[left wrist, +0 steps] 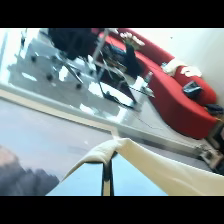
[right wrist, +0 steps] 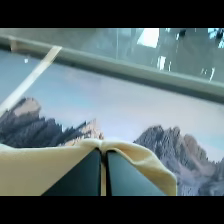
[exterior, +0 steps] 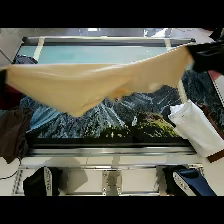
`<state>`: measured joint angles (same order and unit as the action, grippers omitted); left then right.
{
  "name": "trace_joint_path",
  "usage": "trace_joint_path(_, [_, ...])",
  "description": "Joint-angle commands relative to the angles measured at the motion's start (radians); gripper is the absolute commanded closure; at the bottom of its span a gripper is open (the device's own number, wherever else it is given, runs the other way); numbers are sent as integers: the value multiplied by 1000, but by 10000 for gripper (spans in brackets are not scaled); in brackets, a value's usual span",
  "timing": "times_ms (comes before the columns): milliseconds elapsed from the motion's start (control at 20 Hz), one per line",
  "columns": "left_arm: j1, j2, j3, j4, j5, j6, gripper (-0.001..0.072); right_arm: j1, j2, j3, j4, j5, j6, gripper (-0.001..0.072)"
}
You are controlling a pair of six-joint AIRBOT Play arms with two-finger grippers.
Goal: Fold the shirts.
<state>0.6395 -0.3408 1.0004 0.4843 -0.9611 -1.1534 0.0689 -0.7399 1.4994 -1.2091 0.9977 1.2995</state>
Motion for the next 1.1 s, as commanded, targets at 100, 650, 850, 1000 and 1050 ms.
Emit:
trace_joint_path(100, [82, -107, 380, 248, -72, -29, 699, 0, 151, 142, -28, 77, 27, 701])
trace_joint_path(650, [-323, -837, 389, 478, -6, 58, 699, 0, -610, 132, -2, 22, 40, 701])
trace_joint_path(850, [-417, -1118, 389, 488, 312, 57, 699, 1, -923, 132, 137, -248, 42, 701])
trace_joint_path(1000, [-470, -1231, 389, 445, 452, 57, 697, 3, -1041, 132, 274, -459, 47, 699])
trace_joint_path(1050, [-481, -1252, 389, 413, 476, 57, 697, 2, -1056, 132, 314, -516, 50, 699])
